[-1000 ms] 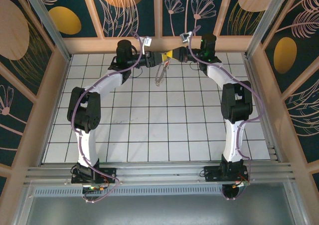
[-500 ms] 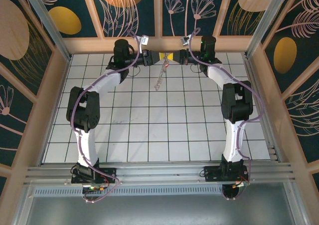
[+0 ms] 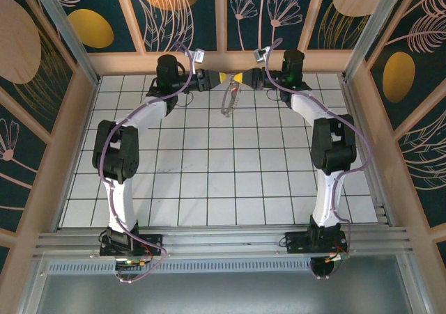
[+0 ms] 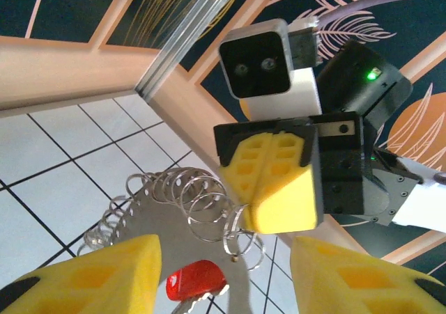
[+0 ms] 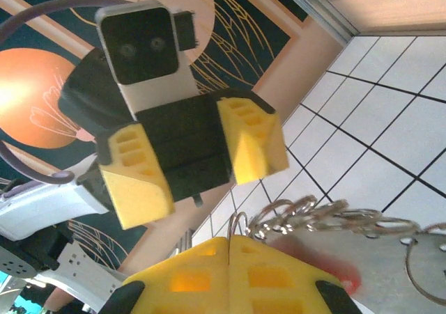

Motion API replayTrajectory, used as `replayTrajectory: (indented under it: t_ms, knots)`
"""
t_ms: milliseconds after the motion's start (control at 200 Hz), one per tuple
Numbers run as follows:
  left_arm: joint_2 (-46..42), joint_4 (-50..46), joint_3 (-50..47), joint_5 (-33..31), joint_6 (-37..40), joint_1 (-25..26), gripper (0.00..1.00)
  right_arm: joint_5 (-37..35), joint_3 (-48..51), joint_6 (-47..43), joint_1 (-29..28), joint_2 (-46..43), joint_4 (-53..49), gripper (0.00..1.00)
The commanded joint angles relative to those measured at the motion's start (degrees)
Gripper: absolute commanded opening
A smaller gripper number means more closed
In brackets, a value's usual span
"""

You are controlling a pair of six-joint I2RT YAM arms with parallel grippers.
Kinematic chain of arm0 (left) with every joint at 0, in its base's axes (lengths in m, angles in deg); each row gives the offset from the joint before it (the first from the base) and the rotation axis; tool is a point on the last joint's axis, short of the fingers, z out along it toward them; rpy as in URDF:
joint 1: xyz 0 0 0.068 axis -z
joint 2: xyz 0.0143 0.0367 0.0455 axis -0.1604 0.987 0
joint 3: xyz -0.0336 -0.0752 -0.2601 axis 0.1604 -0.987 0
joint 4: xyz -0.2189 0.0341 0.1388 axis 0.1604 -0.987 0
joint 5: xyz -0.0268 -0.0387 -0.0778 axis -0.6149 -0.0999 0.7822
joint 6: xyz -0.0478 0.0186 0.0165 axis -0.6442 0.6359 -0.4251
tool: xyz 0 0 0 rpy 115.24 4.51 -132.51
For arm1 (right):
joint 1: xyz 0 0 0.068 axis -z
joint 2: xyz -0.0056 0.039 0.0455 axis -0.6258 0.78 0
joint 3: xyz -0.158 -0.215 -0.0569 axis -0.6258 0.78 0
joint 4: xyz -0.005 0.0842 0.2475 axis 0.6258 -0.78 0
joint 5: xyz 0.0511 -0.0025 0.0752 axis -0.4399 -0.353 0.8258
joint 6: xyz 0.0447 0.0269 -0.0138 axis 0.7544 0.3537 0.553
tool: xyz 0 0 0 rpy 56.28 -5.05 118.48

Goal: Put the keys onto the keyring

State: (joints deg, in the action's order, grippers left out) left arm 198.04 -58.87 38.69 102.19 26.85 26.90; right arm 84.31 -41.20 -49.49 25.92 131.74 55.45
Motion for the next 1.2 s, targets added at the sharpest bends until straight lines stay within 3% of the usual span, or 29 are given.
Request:
replayTrajectory:
  t_ms: [0, 475, 856, 1196]
  knots:
    - [0.96, 2.52, 1.04, 1.94, -1.08, -0.09, 0.52, 0.66, -1.33, 1.0, -1.21, -2.94, 3.51, 0.0]
    - [0.66, 7.22, -0.23, 4.36, -4.45, 0.39, 0.49, -0.39, -2.84, 3.52, -2.47, -0.76, 6.07, 0.0]
    - [0.28, 8.6, -0.1, 5.6, -4.85, 1.34, 0.32, -0.75, -3.35, 2.64, -2.2, 0.04, 4.63, 0.0]
    - [-0.56, 9.27, -1.18, 5.27, -4.86, 1.42, 0.24, -1.19, -2.68, 1.84, -1.53, -0.02, 3.71, 0.0]
